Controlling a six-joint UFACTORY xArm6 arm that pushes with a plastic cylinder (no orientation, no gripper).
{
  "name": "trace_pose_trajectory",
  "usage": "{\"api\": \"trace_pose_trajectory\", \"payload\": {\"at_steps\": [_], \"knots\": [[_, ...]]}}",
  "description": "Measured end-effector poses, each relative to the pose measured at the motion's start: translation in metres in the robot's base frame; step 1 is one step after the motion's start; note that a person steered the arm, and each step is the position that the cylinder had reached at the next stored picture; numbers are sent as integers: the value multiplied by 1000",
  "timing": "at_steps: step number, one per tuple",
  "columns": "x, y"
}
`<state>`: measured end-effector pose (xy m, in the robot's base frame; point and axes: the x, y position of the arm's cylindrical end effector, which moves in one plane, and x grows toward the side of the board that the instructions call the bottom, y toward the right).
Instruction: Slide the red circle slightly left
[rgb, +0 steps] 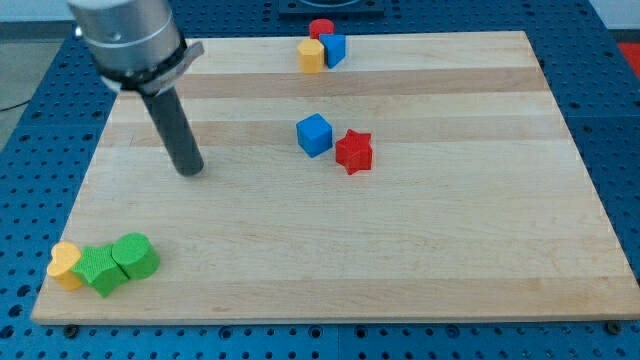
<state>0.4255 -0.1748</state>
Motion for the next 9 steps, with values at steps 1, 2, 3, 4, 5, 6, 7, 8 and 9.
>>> {"api": "trace_pose_trajectory", "payload": {"at_steps": [1,2,3,4,5,6,7,8,9], "knots": [[-36,11],[-55,59],[-55,133],[-66,216],[-93,281],[-135,300],[-193,299],[-233,289],[-234,272]]}}
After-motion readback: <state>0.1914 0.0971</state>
